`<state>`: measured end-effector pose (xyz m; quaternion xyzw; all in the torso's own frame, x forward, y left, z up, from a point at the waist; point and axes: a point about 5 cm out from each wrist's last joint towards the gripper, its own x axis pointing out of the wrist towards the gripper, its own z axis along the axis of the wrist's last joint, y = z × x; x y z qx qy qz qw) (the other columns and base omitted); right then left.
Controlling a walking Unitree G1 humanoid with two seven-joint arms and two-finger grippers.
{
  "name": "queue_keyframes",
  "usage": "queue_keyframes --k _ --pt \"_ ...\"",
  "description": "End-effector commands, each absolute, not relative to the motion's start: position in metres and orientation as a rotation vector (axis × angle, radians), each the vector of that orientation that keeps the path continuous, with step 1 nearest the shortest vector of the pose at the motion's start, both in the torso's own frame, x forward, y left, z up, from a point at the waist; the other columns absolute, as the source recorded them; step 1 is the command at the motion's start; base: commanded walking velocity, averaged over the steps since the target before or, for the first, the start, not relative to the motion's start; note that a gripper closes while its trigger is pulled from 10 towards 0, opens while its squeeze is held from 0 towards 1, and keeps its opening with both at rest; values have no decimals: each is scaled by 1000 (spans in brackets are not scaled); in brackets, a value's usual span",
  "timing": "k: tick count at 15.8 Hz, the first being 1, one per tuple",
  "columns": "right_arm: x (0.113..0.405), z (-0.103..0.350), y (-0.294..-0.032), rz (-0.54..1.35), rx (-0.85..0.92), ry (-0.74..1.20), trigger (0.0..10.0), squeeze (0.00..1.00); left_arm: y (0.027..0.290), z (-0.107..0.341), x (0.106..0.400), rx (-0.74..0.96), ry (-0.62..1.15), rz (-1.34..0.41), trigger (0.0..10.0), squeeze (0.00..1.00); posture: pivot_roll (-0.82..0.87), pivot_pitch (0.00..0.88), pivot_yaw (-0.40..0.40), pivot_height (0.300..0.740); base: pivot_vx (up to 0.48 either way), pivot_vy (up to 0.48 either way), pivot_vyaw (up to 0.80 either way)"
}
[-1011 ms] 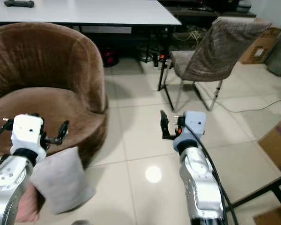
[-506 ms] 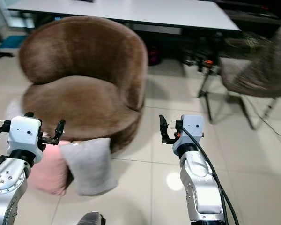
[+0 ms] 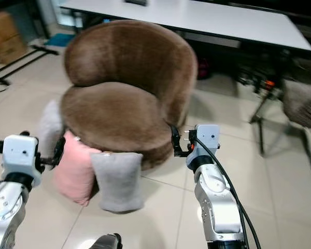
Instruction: Move the pillow to the sofa from floor
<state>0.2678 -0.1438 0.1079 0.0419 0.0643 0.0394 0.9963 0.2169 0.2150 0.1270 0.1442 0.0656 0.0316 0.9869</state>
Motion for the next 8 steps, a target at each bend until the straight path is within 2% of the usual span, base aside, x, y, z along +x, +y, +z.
queue_keyframes --k 1,5,8 --pt "268 105 -146 55 101 143 10000 0 213 131 216 284 110 53 10000 0 169 0 -60 740 0 0 800" --pt "268 105 -144 57 106 141 10000 0 212 131 217 261 108 23 10000 0 157 0 -47 740 0 0 775" --pt "268 108 -146 43 80 128 10000 0 211 133 219 246 99 10 10000 0 149 0 -44 740 0 0 0"
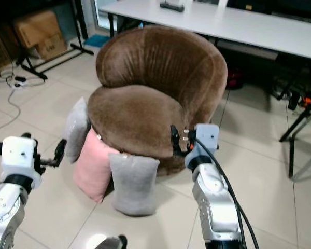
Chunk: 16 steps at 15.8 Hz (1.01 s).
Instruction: Move the pillow to the sofa from floor
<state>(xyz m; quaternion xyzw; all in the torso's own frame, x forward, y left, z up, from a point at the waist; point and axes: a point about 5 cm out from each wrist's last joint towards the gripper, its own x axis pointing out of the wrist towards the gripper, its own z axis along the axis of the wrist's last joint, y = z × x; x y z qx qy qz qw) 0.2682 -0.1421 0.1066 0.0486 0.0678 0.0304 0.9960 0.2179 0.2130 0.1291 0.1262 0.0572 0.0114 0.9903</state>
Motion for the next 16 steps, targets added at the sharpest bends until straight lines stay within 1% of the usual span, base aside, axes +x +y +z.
queue_keyframes --k 1,2,3,4,8,10,12,16 --pt "268 107 -146 43 93 142 10000 0 211 133 220 240 95 14 10000 0 148 0 -47 740 0 0 0" --pt "269 106 -146 44 80 148 10000 0 211 134 220 239 93 15 10000 0 149 0 -49 740 0 0 0" --pt "269 107 -143 70 57 138 10000 0 211 135 220 241 89 12 10000 0 149 0 -49 740 0 0 569" --pt "270 109 -141 94 38 123 10000 0 211 135 220 243 87 12 10000 0 160 0 -56 740 0 0 800" --pt "274 109 -138 98 63 123 10000 0 212 136 220 243 81 17 10000 0 167 0 -61 740 0 0 800" --pt "274 110 -139 85 51 119 10000 0 212 136 220 245 80 14 10000 0 167 0 -61 740 0 0 519" --pt "275 110 -141 76 92 124 10000 0 211 136 221 246 81 8 10000 0 168 0 -64 740 0 0 0" --pt "276 107 -149 24 94 131 10000 0 210 135 222 244 83 -1 10000 0 166 0 -63 740 0 0 0"
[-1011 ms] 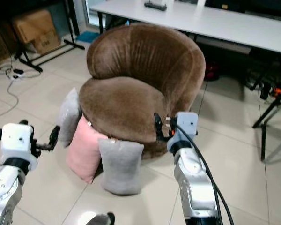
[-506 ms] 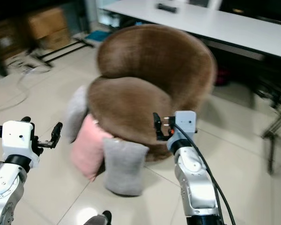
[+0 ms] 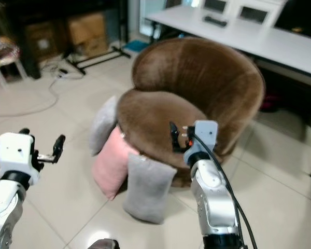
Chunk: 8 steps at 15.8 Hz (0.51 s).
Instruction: Move the pillow to the sofa from floor
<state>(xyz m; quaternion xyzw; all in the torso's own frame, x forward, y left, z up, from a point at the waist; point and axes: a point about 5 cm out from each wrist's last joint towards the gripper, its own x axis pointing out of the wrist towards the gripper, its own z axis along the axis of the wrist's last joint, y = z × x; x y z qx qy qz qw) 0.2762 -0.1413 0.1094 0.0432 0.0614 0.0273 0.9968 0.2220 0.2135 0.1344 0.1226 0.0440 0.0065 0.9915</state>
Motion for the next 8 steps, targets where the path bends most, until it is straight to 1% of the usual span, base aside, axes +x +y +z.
queue_keyframes --k 1,3,8 --pt "275 107 -152 13 67 127 10000 0 210 135 222 242 84 -3 10000 0 166 0 -63 740 0 0 0" --pt "275 107 -152 9 67 127 10000 0 210 135 222 240 85 -5 10000 0 166 0 -63 740 0 0 0" --pt "277 107 -152 -4 100 136 10000 0 210 135 224 227 86 -9 10000 0 163 0 -58 740 274 0 0"
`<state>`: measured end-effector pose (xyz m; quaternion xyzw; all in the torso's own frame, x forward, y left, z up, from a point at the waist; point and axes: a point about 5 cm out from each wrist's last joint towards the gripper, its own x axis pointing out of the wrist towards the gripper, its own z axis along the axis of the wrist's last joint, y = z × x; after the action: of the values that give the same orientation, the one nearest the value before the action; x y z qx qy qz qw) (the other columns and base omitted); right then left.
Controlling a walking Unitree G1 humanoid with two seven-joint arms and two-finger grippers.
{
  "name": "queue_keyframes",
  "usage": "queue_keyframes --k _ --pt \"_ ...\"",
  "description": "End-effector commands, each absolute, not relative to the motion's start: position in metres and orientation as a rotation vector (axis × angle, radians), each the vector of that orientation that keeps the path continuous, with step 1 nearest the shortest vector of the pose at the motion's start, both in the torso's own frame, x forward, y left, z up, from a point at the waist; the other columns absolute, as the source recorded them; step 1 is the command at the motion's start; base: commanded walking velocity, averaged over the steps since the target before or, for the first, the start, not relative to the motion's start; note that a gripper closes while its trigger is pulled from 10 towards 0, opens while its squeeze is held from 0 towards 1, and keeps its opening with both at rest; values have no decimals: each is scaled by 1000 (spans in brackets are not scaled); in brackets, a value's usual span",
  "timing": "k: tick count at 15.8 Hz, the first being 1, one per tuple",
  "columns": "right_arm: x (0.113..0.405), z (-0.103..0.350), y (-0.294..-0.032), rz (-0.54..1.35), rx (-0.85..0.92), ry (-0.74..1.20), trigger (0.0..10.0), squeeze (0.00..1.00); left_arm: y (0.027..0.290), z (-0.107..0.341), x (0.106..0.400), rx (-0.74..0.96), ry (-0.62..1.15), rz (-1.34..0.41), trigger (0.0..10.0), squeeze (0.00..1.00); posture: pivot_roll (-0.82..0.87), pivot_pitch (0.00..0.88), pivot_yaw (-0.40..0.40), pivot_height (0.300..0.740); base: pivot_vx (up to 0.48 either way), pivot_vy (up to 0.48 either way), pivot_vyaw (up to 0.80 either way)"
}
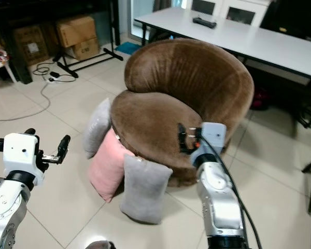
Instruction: Move the pillow to the sofa from floor
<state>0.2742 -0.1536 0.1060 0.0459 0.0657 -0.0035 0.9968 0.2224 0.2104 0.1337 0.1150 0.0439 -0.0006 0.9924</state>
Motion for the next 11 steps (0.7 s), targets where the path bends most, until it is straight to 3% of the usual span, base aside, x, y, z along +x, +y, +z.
queue_keyframes --k 1,11 --pt "277 107 -152 -5 100 136 10000 0 210 135 224 226 86 -9 10000 0 163 0 -58 740 304 0 0" --pt "278 105 -159 -41 69 153 10000 0 209 135 226 224 90 -15 10000 0 153 0 -56 740 304 0 0"
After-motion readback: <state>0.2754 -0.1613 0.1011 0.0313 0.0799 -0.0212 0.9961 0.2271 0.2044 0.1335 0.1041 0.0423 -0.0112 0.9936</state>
